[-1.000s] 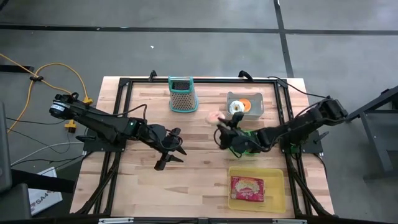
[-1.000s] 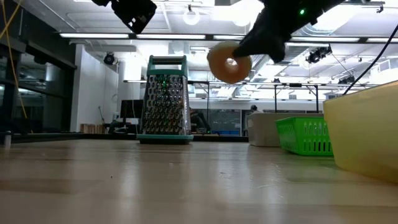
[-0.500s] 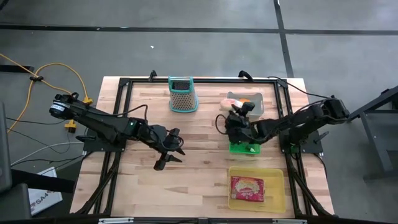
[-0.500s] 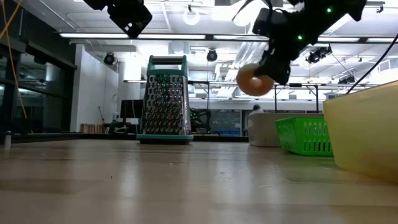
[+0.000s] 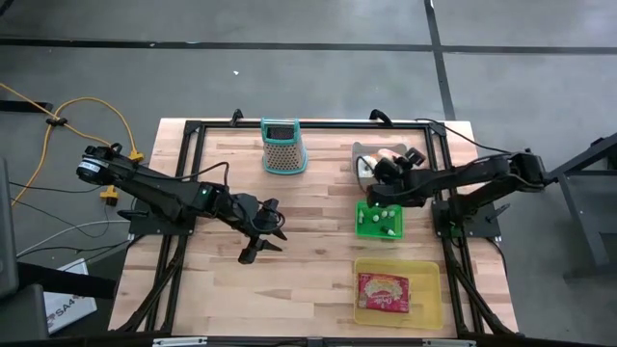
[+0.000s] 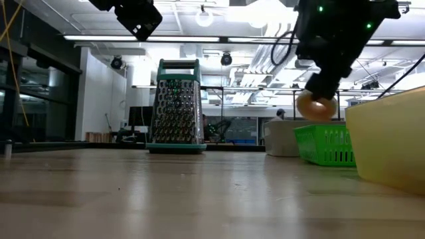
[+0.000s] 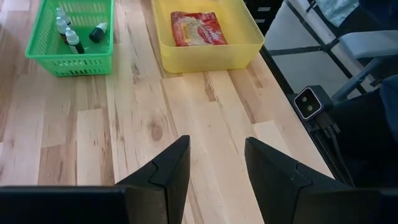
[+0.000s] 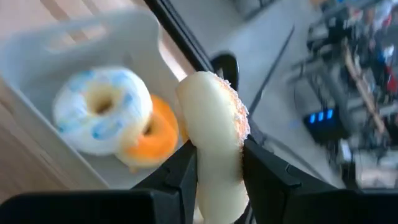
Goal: Pick & Place Food Item
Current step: Put the pink donut into the gray bin
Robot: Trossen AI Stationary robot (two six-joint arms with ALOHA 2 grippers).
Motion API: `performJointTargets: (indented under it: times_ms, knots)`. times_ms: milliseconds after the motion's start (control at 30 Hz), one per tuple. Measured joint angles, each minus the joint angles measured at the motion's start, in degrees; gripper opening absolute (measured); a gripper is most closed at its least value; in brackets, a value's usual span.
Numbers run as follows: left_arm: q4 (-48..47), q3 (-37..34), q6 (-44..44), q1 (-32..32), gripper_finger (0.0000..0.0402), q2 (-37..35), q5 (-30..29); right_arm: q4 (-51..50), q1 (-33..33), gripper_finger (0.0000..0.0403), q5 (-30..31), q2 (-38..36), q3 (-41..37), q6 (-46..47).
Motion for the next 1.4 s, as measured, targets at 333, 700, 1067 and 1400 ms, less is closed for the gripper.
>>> performJointTargets:
  times_ms: [333, 700, 1067, 1400]
  knots:
    - [0.0, 0.0, 0.0, 0.0, 0.0149, 0.0, 0.0, -1.5, -5.3, 0.0105, -3.6, 1.3, 0.0, 3.3]
    - [0.0, 0.0, 0.0, 0.0, 0.0149, 0.0, 0.0, 3.1, -11.2, 0.0109, -9.9, 1.3, 0.0, 3.0]
    - [0.0, 0.0, 0.0, -1.4, 0.0149, 0.0, 0.0, 3.8, -13.2, 0.0157, -11.3, 1.3, 0.0, 2.9]
    - [0.0, 0.0, 0.0, -1.4, 0.0149, 0.0, 0.0, 6.8, -13.2, 0.0182, -13.1, 1.3, 0.0, 2.9]
